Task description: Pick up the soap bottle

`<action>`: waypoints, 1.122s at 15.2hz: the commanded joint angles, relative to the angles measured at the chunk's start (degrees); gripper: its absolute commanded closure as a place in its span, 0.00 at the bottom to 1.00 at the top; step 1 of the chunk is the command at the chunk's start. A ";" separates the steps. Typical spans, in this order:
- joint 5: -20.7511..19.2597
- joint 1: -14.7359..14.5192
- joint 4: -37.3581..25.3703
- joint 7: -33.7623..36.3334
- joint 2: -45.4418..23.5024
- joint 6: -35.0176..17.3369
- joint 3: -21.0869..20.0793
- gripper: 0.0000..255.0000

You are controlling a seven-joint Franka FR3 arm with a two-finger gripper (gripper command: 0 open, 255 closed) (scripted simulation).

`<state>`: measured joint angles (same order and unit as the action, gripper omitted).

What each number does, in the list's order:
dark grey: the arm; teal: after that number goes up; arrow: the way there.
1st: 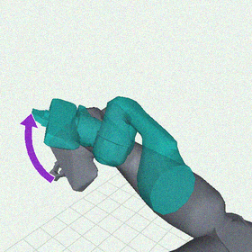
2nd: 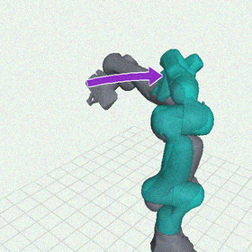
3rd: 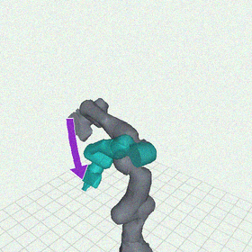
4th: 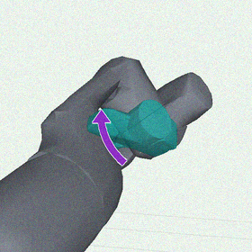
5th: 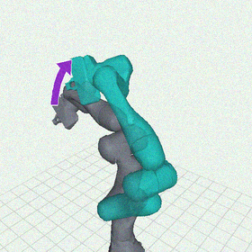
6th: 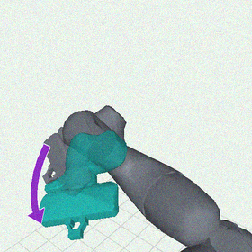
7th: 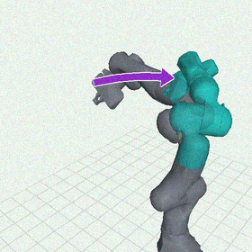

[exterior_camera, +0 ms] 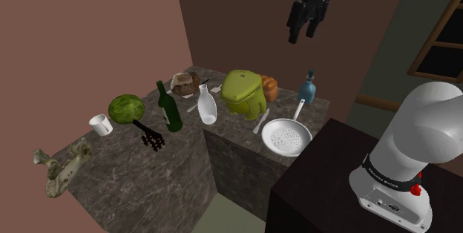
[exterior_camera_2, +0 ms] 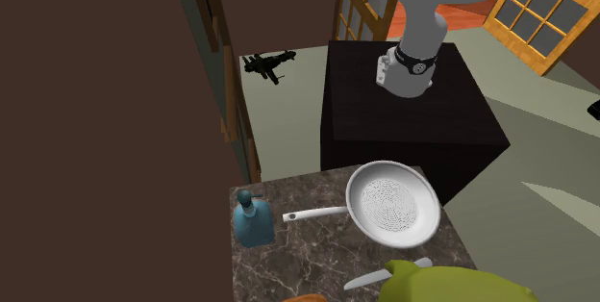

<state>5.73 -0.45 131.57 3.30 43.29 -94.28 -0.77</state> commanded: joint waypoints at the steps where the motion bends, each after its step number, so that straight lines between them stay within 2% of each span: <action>1: 0.00 0.00 0.00 0.00 0.00 0.00 0.00 0.00; 9: -4.94 3.09 8.57 -8.42 -1.97 -11.09 6.76 0.00; 17: -8.94 6.10 12.68 -16.88 -9.20 -23.51 14.26 0.00</action>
<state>-2.76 5.30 143.88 -12.47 34.99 -116.25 12.56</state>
